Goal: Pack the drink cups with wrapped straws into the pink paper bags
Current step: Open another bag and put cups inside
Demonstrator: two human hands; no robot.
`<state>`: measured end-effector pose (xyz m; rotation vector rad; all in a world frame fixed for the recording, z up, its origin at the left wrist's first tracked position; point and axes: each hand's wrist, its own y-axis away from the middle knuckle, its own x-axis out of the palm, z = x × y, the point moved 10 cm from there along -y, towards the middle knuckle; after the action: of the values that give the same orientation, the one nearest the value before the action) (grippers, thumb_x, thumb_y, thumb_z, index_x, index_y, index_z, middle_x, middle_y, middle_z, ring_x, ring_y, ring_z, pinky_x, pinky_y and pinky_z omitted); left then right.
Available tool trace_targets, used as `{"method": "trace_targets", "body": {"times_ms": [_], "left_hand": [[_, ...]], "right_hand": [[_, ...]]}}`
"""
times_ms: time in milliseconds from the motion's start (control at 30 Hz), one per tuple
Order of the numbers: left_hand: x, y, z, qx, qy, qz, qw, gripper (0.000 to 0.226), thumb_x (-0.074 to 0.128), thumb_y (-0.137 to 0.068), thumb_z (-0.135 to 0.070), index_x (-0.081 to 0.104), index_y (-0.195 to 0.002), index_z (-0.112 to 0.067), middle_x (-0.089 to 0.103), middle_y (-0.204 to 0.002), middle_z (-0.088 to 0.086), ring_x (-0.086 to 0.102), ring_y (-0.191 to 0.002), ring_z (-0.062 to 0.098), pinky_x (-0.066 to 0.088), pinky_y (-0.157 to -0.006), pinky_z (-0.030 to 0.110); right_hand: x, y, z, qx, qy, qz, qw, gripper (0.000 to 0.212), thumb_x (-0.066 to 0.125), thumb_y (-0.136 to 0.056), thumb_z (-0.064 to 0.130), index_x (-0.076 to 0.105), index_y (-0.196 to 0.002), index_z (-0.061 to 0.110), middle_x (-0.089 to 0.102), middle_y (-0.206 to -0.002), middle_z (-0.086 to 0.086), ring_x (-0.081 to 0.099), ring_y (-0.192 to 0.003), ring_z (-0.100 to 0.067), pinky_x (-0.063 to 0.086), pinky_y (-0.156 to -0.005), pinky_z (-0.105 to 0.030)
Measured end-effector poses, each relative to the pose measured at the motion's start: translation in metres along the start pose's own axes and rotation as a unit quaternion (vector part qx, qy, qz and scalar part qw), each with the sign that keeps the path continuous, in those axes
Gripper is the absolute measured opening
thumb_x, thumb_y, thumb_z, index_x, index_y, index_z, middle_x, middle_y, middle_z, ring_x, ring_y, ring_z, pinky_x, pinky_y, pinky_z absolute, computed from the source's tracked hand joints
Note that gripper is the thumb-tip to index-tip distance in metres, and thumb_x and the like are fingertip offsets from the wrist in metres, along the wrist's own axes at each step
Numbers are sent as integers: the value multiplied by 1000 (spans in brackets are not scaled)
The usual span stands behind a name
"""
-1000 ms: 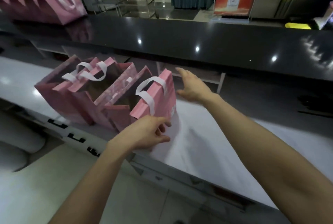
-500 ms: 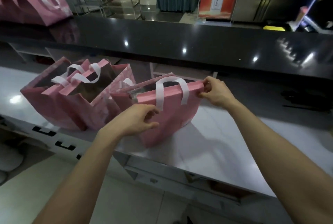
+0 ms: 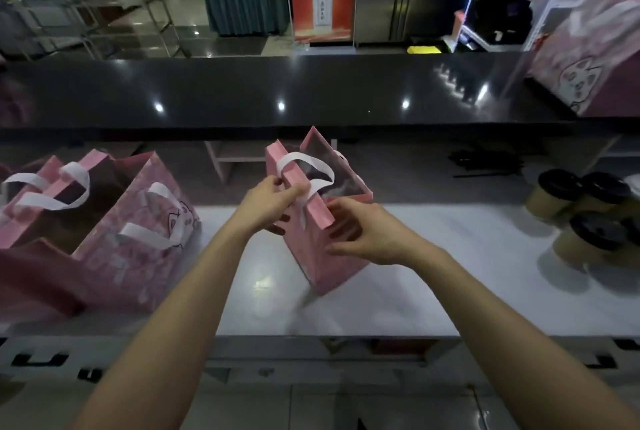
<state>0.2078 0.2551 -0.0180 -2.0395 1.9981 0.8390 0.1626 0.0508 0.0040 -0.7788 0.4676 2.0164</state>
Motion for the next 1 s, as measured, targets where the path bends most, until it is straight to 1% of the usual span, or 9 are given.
{"method": "trace_targets", "body": {"times_ms": [167,300,400,500,633,733,800,900,1000], "left_hand": [[5,-22,-28,14,-47,3,999,23,65,-97,-18,64,-120,-17,77,-109,8,82,-84,24,68,-63,39],[0,-35,-50,60,-102,23,993,32,66,-103,-19,55,-132,-24,69,-114,0,75,-95,19,61,-70,31],[-3,-44,-64,82,-122,21,989,29,65,-102,-18,56,-129,-24,68,-116,1,71,-98,19,61,-74,35],[13,-51,-86,125,-119,64,983,25,66,-103,-20,63,-126,-32,71,-119,-3,73,-104,20,64,-83,39],[58,-53,-125,184,-132,125,966,16,63,-111,-31,71,-121,-41,73,-117,-9,71,-108,17,60,-83,33],[106,-52,-154,217,-177,174,944,17,65,-110,-33,73,-123,-40,73,-119,-13,69,-113,13,61,-94,37],[141,-54,-172,231,-196,195,933,16,68,-109,-30,74,-123,-35,75,-119,-12,71,-114,11,61,-102,41],[186,-59,-197,241,-198,216,925,20,77,-102,-36,74,-121,-33,78,-118,-9,74,-113,10,61,-106,44],[215,-66,-206,220,-220,240,920,64,97,-73,-58,66,-129,-52,75,-122,-18,72,-114,5,63,-99,39]], "right_hand": [[-28,2,1,-11,-39,-36,999,31,84,-95,32,77,-125,29,80,-103,14,78,-90,-3,63,-81,-21],[-99,9,-19,-2,-56,-249,967,4,77,-100,24,80,-102,23,78,-79,7,77,-68,-11,66,-68,-34],[-147,25,-42,16,5,-387,922,4,72,-101,27,76,-100,27,74,-86,14,71,-78,-2,61,-72,-23],[-179,40,-71,37,48,-438,897,14,71,-100,33,74,-112,25,67,-106,8,65,-90,-3,60,-85,-28],[-193,38,-111,105,73,-332,935,70,79,-93,53,55,-153,27,59,-145,4,59,-129,-12,54,-108,-37],[-193,35,-135,147,65,-187,969,96,86,-86,54,34,-166,38,57,-144,14,62,-126,-12,52,-102,-32],[-198,40,-151,167,80,-121,975,87,88,-87,43,44,-161,37,62,-138,13,66,-118,-13,53,-93,-28],[-219,51,-182,191,132,-108,967,47,82,-90,21,69,-134,30,72,-120,7,70,-104,-13,54,-74,-23],[-248,64,-212,188,132,-117,966,32,72,-96,13,72,-121,32,73,-108,9,69,-94,-9,53,-70,-24]]}}
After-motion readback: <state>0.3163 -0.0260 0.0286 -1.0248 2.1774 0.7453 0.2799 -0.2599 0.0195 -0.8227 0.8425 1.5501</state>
